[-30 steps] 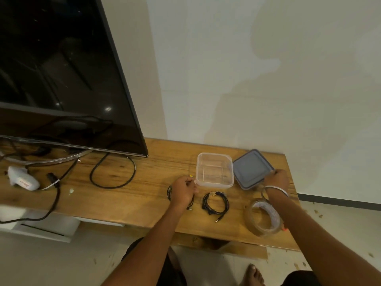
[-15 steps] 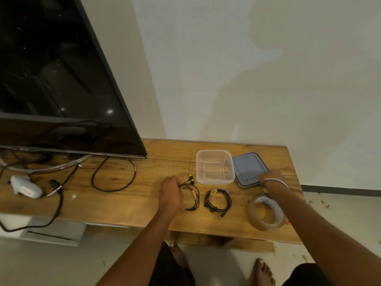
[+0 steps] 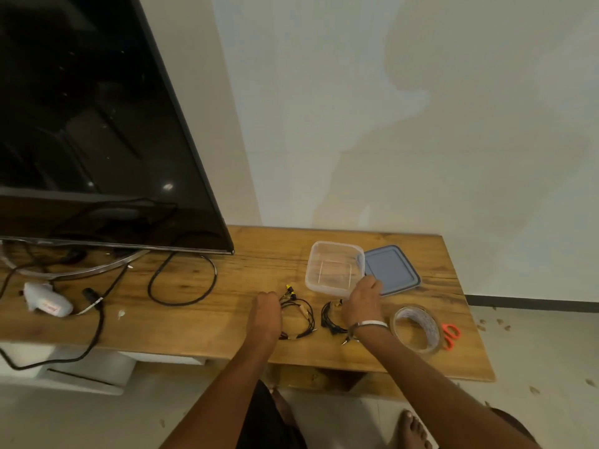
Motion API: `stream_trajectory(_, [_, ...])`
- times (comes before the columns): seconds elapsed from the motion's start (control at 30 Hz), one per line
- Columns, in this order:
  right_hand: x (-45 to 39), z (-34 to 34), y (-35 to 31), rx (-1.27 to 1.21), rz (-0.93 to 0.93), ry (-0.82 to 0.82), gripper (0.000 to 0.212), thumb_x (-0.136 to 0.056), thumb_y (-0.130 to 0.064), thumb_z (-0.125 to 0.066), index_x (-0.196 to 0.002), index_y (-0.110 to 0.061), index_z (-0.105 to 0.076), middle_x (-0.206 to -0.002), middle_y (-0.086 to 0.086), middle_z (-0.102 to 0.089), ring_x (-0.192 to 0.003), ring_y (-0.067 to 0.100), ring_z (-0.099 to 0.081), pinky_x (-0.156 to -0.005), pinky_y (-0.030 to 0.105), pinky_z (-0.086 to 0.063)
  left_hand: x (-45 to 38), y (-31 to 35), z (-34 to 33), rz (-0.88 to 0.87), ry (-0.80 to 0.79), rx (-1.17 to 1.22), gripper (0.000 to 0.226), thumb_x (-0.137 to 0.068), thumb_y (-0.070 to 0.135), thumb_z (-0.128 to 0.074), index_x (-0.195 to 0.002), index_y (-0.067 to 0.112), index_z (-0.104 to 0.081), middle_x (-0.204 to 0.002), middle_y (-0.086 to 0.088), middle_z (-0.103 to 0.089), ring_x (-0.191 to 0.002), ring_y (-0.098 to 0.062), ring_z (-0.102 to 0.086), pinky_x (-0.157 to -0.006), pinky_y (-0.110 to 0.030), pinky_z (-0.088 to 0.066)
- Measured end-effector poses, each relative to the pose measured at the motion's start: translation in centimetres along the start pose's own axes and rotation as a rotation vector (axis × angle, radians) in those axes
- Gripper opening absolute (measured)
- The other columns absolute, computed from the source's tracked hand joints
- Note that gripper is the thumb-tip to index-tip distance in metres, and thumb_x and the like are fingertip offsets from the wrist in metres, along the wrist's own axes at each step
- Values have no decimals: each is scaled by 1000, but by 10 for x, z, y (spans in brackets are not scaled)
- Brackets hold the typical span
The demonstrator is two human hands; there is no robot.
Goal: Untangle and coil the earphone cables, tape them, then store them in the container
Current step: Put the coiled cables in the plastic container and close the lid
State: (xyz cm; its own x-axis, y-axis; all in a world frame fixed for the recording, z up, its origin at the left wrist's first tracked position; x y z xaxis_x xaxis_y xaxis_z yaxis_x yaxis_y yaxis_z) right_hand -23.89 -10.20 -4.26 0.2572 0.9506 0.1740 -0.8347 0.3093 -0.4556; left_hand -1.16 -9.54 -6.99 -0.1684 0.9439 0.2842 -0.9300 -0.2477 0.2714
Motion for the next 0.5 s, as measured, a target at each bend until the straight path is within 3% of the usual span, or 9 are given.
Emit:
stream_trajectory(0.1, [8, -4, 2, 20, -19, 63, 37, -75, 2, -50, -110, 0, -38, -117, 17, -41, -92, 20, -44, -77, 25, -47, 1, 0, -1, 6, 3, -13, 22, -98, 6, -47, -111, 8, -64, -114, -11, -61, -101, -23, -61, -81, -28, -50])
stream_trajectory(0.23, [14, -15, 19, 99, -115, 15, 39, -84, -15, -48, -118, 0, -40, -118, 17, -41, -103, 23, -41, -88, 28, -39, 3, -1, 0, 22, 18, 12, 23, -97, 4, -47, -116, 8, -60, -120, -11, -57, -108, -22, -59, -87, -28, -49])
stream_trajectory(0.37, [13, -27, 24, 213, -105, -102, 35, -93, -14, -42, -125, -2, -41, -128, 16, -43, -119, 31, -41, -98, 35, -38, 6, -2, 11, 22, 36, 74, 18, -99, 8, -46, -115, 8, -53, -110, -11, -62, -98, -25, -61, -75, -31, -48])
stream_trajectory(0.5, [11, -28, 20, 284, -21, -133, 28, -95, -7, -37, -120, -7, -49, -126, 13, -51, -119, 28, -46, -97, 34, -45, 4, -4, 24, 24, 41, 129, 13, -99, 12, -47, -110, 8, -53, -103, -12, -63, -87, -22, -60, -66, -31, -44])
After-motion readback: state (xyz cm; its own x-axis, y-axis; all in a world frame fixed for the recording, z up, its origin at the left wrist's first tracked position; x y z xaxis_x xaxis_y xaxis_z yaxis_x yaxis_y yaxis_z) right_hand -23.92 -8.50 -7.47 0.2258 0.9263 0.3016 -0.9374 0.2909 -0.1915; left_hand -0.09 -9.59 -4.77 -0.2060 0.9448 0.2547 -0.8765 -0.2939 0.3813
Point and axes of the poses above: each hand's wrist, its own x-axis away from the middle knuckle, its own z-axis out of the back of the hand, y = z × x, the point moved 9 cm from there along -x, towards the middle knuckle
